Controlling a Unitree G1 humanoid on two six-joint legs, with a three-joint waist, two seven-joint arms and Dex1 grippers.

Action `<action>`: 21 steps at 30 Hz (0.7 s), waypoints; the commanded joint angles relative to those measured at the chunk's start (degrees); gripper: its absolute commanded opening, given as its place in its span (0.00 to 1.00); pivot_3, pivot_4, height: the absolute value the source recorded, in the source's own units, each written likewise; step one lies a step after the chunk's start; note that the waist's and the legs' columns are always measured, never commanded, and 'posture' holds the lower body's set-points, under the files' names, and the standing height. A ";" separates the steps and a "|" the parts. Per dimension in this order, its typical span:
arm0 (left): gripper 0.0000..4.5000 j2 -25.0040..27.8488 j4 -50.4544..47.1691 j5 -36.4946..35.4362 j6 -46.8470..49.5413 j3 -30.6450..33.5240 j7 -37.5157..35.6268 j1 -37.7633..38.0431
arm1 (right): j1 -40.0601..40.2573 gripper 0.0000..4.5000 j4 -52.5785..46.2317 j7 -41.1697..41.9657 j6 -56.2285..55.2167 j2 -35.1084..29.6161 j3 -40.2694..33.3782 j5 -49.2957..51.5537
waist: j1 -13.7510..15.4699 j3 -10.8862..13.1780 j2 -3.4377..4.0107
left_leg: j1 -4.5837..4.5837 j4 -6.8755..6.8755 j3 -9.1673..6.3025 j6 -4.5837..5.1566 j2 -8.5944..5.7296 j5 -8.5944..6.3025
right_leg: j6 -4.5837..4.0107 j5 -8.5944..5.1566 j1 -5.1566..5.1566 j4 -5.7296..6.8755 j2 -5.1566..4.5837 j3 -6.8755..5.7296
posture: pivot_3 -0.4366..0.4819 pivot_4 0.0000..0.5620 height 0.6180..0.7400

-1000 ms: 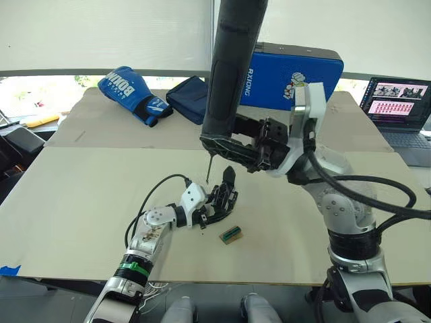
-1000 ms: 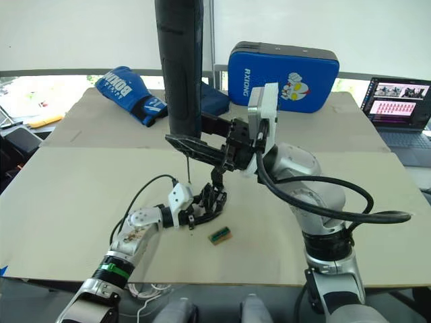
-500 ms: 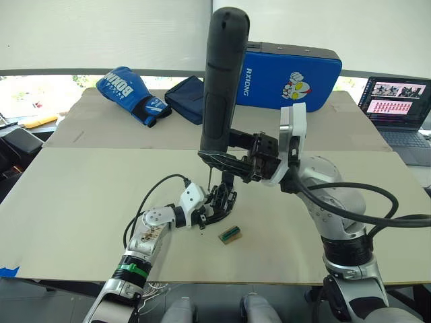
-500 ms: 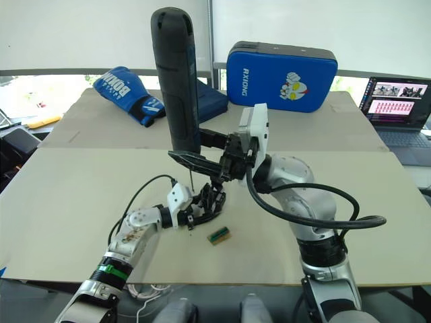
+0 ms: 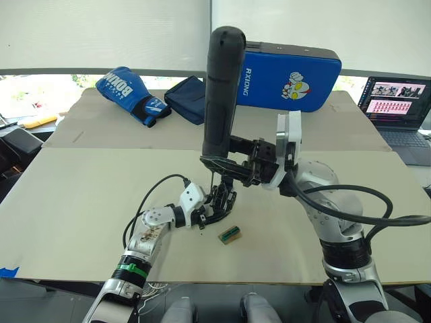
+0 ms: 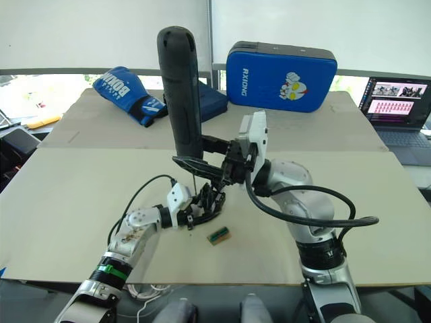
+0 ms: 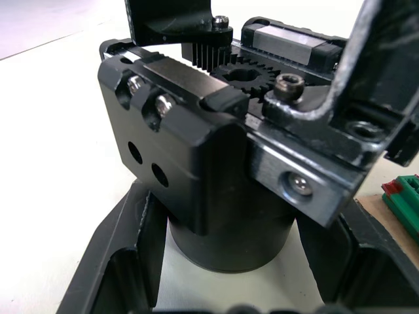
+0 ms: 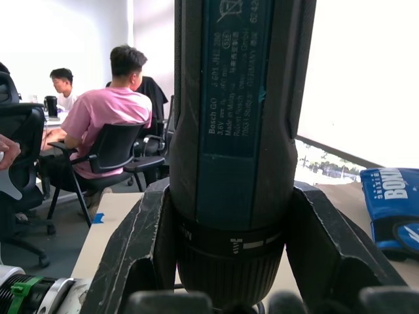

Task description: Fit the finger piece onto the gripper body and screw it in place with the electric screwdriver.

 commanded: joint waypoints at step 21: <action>0.52 0.35 0.98 0.52 0.75 -1.74 -0.91 1.70 | -0.01 0.43 -0.51 0.83 -3.11 0.74 0.79 -3.27 | -0.03 0.00 0.00 | 0.01 -0.01 0.00 0.00 0.00 0.00 | 0.00 0.00 0.00 0.00 0.00 0.00 | 0.48 0.27 1.00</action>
